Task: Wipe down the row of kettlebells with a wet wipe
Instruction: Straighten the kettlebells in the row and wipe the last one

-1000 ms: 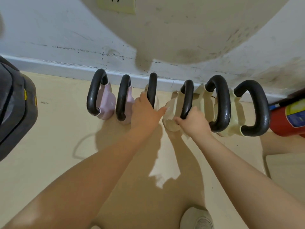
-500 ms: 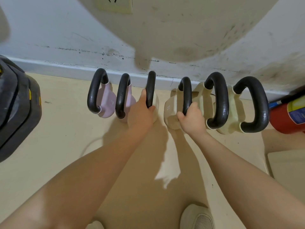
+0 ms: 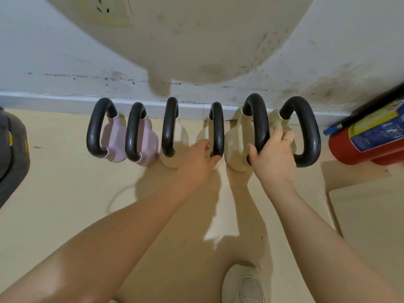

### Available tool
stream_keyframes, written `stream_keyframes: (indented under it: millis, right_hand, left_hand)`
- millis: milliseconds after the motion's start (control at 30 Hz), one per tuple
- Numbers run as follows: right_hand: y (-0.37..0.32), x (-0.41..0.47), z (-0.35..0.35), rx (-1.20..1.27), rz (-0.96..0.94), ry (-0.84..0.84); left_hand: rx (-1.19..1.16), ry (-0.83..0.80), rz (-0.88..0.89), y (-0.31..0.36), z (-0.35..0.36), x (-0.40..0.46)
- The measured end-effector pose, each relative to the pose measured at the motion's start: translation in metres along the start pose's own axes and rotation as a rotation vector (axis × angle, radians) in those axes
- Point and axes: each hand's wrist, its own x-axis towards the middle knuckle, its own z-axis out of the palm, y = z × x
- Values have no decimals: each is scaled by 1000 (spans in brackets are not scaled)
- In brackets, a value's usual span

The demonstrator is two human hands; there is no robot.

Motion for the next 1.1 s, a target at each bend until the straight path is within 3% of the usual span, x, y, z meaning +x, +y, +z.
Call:
stream_keyframes:
  millis: [67, 167, 267, 567, 633, 733, 800, 867, 1033, 1100]
  right_hand:
    - [10, 10, 3, 110, 115, -82]
    - [12, 18, 9, 151, 130, -237]
    - [9, 20, 9, 42, 74, -233]
    - [12, 22, -1, 19, 40, -258]
    - [15, 18, -8, 146, -24, -155]
    - [13, 12, -17, 582, -106, -26]
    - [6, 9, -23, 819, -65, -59]
    - [0, 8, -27, 938, -14, -90]
    - [11, 25, -22, 757, 9, -130]
    - [14, 39, -14, 693, -48, -115]
  left_hand:
    - [-82, -52, -124, 8, 13, 5]
    - [-59, 60, -145, 12, 18, 11]
    - [-25, 79, -150, 11, 19, 12]
    - [-31, 77, -182, 15, 19, 9]
    - [-14, 103, -164, 22, 14, 4]
    - [41, 244, 111, 51, 8, -8]
    - [-146, 146, 161, 77, 10, -16]
    - [-358, -23, 67, 103, 19, -19]
    - [-484, 134, -55, 108, 35, -5]
    - [-512, 114, -142, 90, 42, 8]
